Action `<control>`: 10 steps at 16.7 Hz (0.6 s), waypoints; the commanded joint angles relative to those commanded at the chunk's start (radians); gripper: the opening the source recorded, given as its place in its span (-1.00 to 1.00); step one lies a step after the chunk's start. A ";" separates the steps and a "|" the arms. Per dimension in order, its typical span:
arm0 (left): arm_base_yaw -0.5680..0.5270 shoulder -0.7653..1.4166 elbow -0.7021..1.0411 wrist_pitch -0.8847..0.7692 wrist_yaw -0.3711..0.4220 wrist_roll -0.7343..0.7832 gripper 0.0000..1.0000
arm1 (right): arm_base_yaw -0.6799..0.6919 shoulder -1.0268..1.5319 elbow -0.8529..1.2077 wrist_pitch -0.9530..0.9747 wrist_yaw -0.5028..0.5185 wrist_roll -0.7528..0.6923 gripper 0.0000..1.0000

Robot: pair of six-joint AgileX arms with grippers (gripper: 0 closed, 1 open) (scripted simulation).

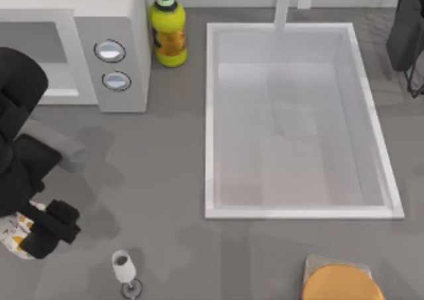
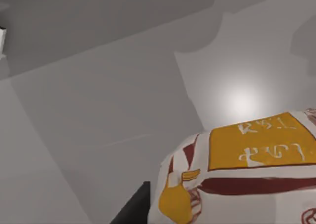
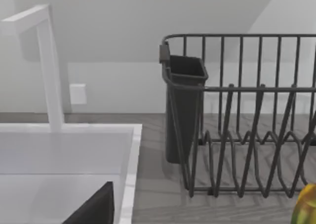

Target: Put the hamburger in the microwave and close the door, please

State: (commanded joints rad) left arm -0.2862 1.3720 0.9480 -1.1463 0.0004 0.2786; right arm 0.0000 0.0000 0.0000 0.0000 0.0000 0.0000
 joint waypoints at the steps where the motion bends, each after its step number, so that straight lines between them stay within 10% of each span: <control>1: 0.004 0.005 -0.003 0.003 -0.001 0.001 -1.00 | 0.000 0.000 0.000 0.000 0.000 0.000 1.00; 10: 0.073 0.188 0.005 0.382 0.059 -0.016 -1.00 | 0.000 0.000 0.000 0.000 0.000 0.000 1.00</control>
State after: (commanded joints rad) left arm -0.2133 1.5600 0.9531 -0.7639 0.0597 0.2627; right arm 0.0000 0.0000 0.0000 0.0000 0.0000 0.0000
